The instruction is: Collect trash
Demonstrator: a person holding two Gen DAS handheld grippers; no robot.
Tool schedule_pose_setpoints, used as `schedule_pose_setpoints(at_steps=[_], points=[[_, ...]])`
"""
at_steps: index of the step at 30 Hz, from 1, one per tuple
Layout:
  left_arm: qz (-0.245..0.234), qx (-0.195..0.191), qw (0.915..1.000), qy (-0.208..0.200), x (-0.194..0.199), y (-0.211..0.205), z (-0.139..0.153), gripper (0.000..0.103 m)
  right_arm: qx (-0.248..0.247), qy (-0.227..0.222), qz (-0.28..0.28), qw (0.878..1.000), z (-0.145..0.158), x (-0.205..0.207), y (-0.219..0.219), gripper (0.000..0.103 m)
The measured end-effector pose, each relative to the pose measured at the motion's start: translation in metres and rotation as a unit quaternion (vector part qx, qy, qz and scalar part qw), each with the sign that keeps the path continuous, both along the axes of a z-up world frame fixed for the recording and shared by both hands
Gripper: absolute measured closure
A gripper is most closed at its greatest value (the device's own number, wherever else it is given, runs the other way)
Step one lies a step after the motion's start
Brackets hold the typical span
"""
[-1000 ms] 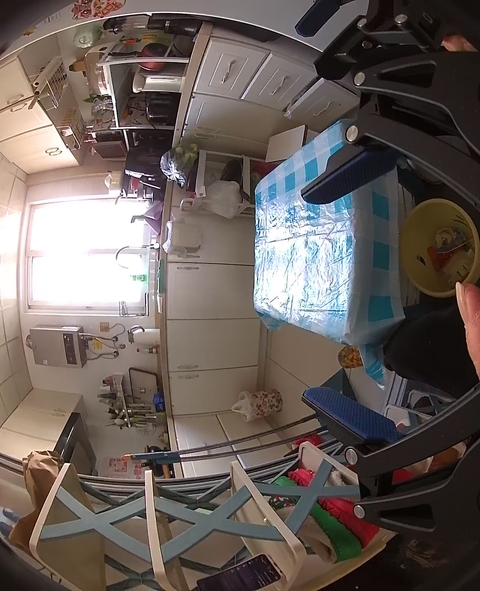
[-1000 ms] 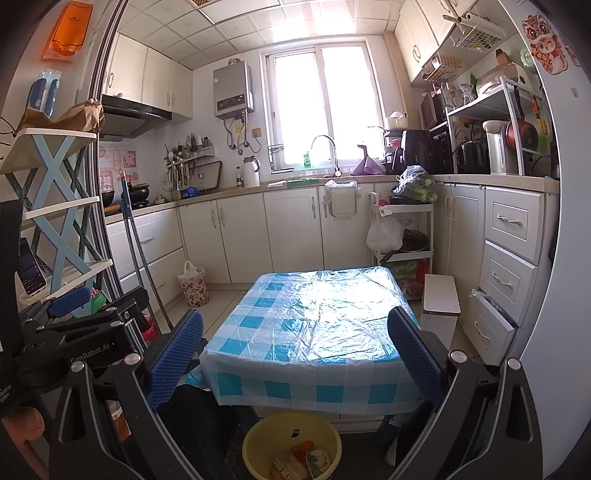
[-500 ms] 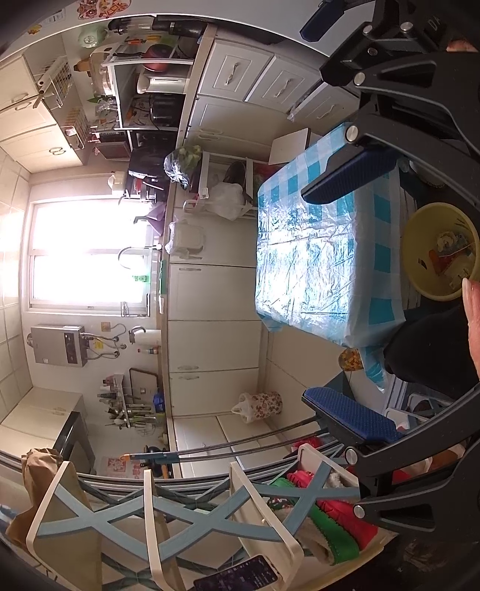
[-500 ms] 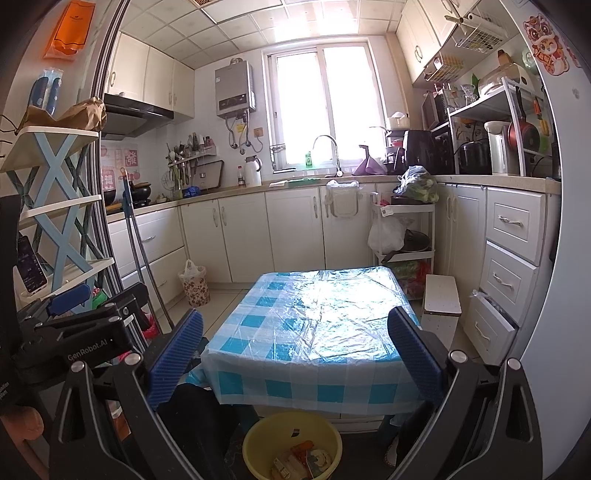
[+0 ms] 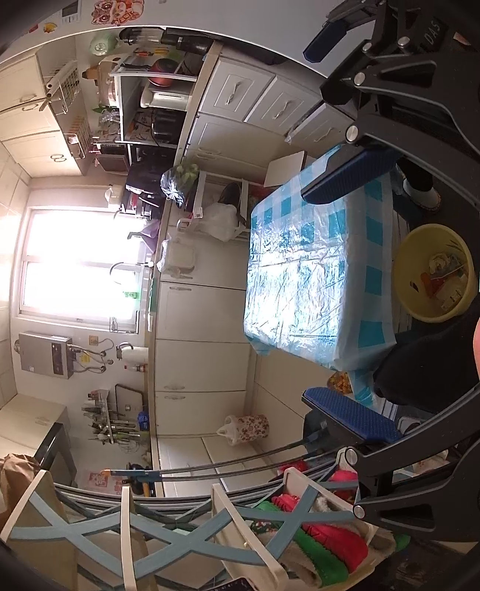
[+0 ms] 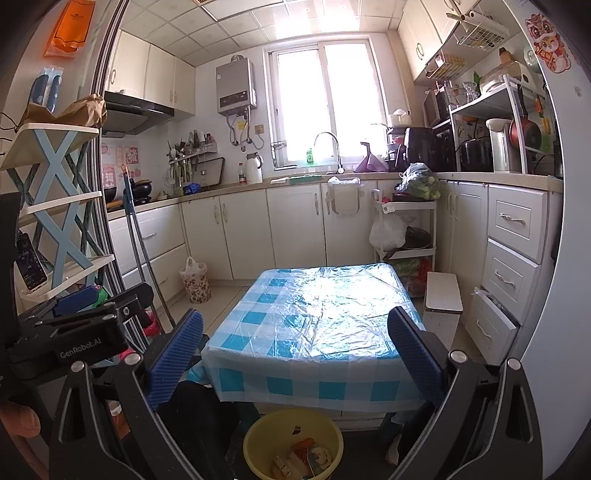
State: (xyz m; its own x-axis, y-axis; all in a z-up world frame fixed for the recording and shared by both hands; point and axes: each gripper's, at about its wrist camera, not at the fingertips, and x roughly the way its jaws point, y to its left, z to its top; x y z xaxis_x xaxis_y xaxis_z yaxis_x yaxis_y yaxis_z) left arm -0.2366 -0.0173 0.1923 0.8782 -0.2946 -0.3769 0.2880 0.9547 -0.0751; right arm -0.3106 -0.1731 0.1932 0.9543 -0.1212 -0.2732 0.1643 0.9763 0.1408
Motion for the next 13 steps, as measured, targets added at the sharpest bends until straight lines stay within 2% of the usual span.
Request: schedule_pose_setpoints(at_steps=[5,7,13], points=[[0.042,0.044,0.9966,-0.055,-0.012,-0.001,0.008,0.007,-0.005,-0.007,-0.001,1.000,0.001,-0.001,0.000,0.007],[0.037,0.056,0.9966,-0.048,-0.010,-0.005,0.007,0.007,-0.007,-0.008,-0.001,1.000,0.001,0.000,0.001,0.007],[0.041,0.047,0.9980,-0.005,0.003,-0.002,-0.002,0.007,-0.014,-0.019,-0.004,1.000,0.004,-0.004,0.001,0.007]])
